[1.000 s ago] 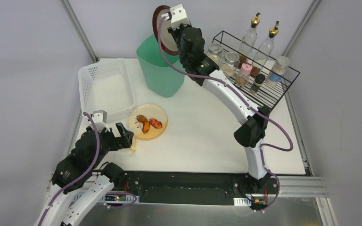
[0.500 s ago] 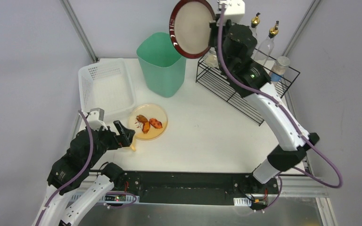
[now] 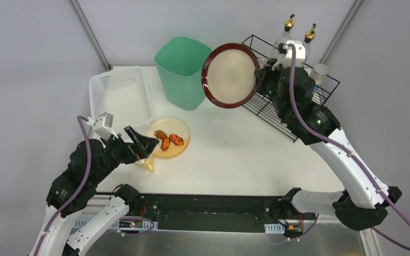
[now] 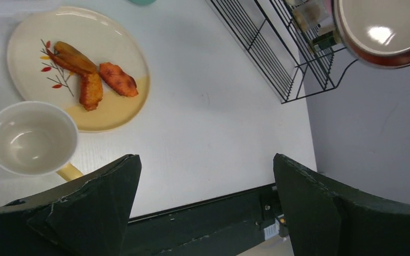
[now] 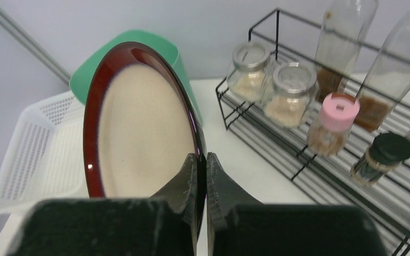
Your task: Clear the kitchen counter
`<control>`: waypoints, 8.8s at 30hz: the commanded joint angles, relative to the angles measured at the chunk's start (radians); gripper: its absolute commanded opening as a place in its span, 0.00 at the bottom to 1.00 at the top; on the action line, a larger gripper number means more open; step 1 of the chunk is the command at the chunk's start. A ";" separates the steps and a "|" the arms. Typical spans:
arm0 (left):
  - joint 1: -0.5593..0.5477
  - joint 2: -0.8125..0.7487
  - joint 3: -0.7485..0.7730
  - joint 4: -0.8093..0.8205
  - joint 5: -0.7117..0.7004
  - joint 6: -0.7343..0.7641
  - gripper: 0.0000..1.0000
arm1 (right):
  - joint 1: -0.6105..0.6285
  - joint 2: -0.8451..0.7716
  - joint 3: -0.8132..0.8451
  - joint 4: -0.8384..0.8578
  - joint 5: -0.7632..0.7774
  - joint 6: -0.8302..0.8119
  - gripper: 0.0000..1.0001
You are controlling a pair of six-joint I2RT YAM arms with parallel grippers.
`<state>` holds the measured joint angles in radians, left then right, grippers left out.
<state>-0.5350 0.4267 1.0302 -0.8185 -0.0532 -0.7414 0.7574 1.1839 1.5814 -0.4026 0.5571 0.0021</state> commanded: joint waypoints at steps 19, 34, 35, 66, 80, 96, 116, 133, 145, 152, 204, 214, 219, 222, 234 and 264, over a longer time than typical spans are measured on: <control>0.005 -0.096 -0.146 0.192 0.097 -0.481 1.00 | -0.004 -0.257 -0.216 0.064 -0.374 0.550 0.00; 0.006 -0.113 -0.178 0.202 0.080 -0.558 1.00 | 0.050 -0.130 -0.232 0.163 -0.489 0.615 0.00; 0.007 -0.110 -0.179 0.202 0.082 -0.558 1.00 | 0.057 -0.119 -0.226 0.165 -0.496 0.616 0.00; 0.006 -0.099 -0.200 0.203 0.081 -0.528 0.68 | 0.276 0.065 -0.092 0.221 -0.499 0.572 0.00; 0.006 -0.098 -0.197 0.203 0.093 -0.516 0.23 | 0.292 0.070 -0.132 0.239 -0.453 0.573 0.00; 0.005 -0.090 -0.160 0.208 0.060 -0.489 0.00 | 0.288 0.029 -0.256 0.242 -0.391 0.587 0.46; 0.006 0.051 -0.111 0.316 -0.190 -0.321 0.00 | 0.222 -0.236 -0.628 0.180 -0.300 0.576 0.74; 0.203 0.214 -0.089 0.573 -0.251 -0.240 0.00 | 0.222 -0.400 -0.832 0.193 -0.409 0.660 0.74; 0.627 0.389 -0.134 0.801 0.048 -0.347 0.00 | 0.222 -0.508 -0.899 0.150 -0.461 0.656 0.74; 0.746 0.507 -0.139 0.936 0.112 -0.395 0.00 | 0.222 -0.506 -0.913 0.149 -0.512 0.633 0.75; 0.919 1.380 0.001 1.349 0.142 -0.509 0.17 | 0.222 -0.290 -0.945 0.191 -0.636 0.608 0.88; 0.919 1.373 -0.048 1.273 0.223 -0.479 0.54 | 0.222 -0.316 -0.948 0.173 -0.639 0.610 0.90; 0.918 1.356 -0.001 1.077 0.228 -0.437 0.68 | 0.221 -0.339 -0.948 0.151 -0.637 0.610 0.91; 0.919 1.359 0.051 0.942 0.243 -0.414 0.69 | 0.222 -0.351 -0.949 0.141 -0.637 0.610 0.92; 0.919 1.359 0.234 0.497 0.293 -0.260 0.98 | 0.223 -0.346 -0.919 0.088 -0.642 0.590 0.99; 0.919 0.745 0.038 0.043 0.604 0.246 0.98 | 0.154 0.296 -0.601 0.226 -0.612 0.793 0.65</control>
<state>0.3805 1.2163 1.0855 -0.6586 0.4500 -0.6464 0.8948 1.3983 0.9215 -0.2298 -0.0162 0.7483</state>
